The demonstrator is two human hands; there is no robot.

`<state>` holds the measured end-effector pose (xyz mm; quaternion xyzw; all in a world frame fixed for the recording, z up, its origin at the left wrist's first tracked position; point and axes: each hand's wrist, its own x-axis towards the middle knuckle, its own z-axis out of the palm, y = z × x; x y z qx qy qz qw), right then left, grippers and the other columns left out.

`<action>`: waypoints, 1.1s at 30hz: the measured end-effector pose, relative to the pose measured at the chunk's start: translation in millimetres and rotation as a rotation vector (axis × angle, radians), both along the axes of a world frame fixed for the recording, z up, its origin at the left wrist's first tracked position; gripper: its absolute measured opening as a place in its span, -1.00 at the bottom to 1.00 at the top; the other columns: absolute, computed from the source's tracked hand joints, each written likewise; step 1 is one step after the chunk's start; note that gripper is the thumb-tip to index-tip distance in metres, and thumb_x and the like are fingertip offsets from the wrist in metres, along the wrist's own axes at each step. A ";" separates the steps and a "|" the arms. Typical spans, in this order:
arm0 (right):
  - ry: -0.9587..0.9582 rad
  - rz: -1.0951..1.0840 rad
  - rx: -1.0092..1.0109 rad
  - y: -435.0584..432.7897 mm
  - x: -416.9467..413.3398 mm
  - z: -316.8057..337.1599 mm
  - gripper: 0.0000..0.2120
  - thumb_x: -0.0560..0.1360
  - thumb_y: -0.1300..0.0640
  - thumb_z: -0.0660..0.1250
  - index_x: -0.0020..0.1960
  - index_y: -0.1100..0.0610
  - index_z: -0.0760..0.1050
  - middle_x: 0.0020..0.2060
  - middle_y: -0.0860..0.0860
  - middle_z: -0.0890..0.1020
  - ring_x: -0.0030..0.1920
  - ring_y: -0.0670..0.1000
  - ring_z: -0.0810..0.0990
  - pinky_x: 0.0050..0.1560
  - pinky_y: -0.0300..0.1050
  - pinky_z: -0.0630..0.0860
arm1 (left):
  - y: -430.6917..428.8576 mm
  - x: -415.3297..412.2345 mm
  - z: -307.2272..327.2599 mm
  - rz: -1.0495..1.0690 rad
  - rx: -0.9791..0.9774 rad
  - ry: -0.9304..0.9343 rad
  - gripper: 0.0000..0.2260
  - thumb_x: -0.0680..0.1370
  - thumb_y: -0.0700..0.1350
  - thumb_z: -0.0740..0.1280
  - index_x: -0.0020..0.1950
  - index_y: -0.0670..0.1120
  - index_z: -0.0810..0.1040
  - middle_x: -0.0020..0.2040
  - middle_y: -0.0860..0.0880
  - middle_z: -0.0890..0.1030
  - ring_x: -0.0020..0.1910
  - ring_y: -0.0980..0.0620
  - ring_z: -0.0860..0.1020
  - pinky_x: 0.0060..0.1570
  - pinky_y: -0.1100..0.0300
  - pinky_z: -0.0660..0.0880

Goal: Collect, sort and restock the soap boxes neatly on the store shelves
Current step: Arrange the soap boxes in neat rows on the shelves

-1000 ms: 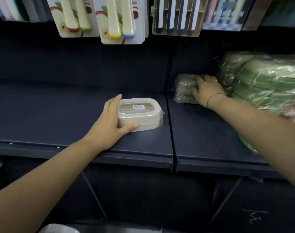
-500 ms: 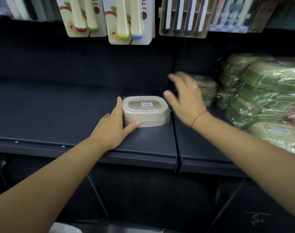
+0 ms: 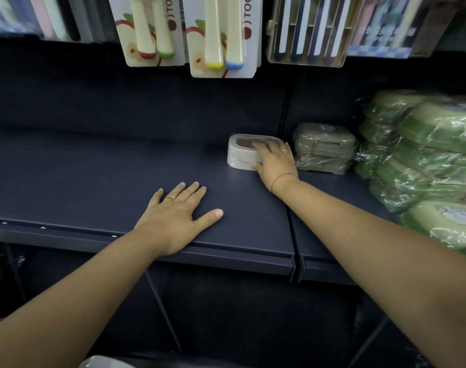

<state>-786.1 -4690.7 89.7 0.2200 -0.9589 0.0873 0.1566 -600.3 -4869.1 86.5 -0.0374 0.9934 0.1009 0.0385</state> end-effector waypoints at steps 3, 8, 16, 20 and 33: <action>-0.007 -0.029 0.025 -6.8 -15.7 -2.0 -0.49 0.60 0.05 0.22 0.52 0.06 0.20 0.46 0.14 0.29 0.46 0.19 0.18 0.51 0.02 -0.12 | -1.0 -0.1 -1.8 -0.003 0.004 0.003 -0.16 0.38 0.47 -0.23 0.60 0.12 -0.10 0.59 0.19 -0.12 0.56 0.18 -0.19 0.53 0.01 -0.24; -0.026 -0.024 0.050 -4.5 -21.0 -1.1 -0.47 0.60 0.03 0.21 0.53 0.03 0.17 0.49 0.11 0.23 0.50 0.17 0.12 0.52 0.05 -0.12 | -2.2 0.3 -4.3 0.005 0.022 0.040 -0.28 0.52 0.41 -0.10 0.61 0.10 -0.01 0.60 0.17 -0.04 0.57 0.17 -0.13 0.54 0.01 -0.20; -0.204 0.435 -0.372 -31.7 138.2 16.3 -0.37 0.61 -0.06 0.22 0.57 0.07 0.05 0.54 0.07 0.16 0.54 0.06 0.08 0.52 -0.04 0.03 | -14.1 50.5 -10.3 -0.092 0.148 0.377 -0.48 0.64 0.20 0.12 0.49 -0.08 0.35 0.49 -0.03 0.38 0.51 0.02 0.23 0.50 0.08 0.08; -0.268 0.767 -0.441 -24.7 268.6 -34.8 -0.44 0.56 -0.12 0.21 0.47 0.13 0.28 0.42 0.04 0.34 0.45 -0.03 0.26 0.47 -0.16 0.16 | -46.8 153.5 -32.6 -0.189 0.077 0.582 -0.51 0.60 0.16 0.16 0.36 -0.15 0.49 0.33 -0.09 0.51 0.34 -0.04 0.42 0.36 0.06 0.29; -0.916 0.343 0.020 -37.8 430.1 -285.9 0.09 0.20 -0.31 0.50 0.54 -0.03 0.03 0.48 -0.06 0.18 0.47 -0.01 0.15 0.46 -0.14 0.10 | -91.0 229.4 -180.4 -0.207 -0.251 -0.277 -0.09 0.48 0.40 0.20 0.61 -0.07 -0.09 0.61 -0.09 -0.06 0.58 -0.06 -0.12 0.50 0.08 -0.23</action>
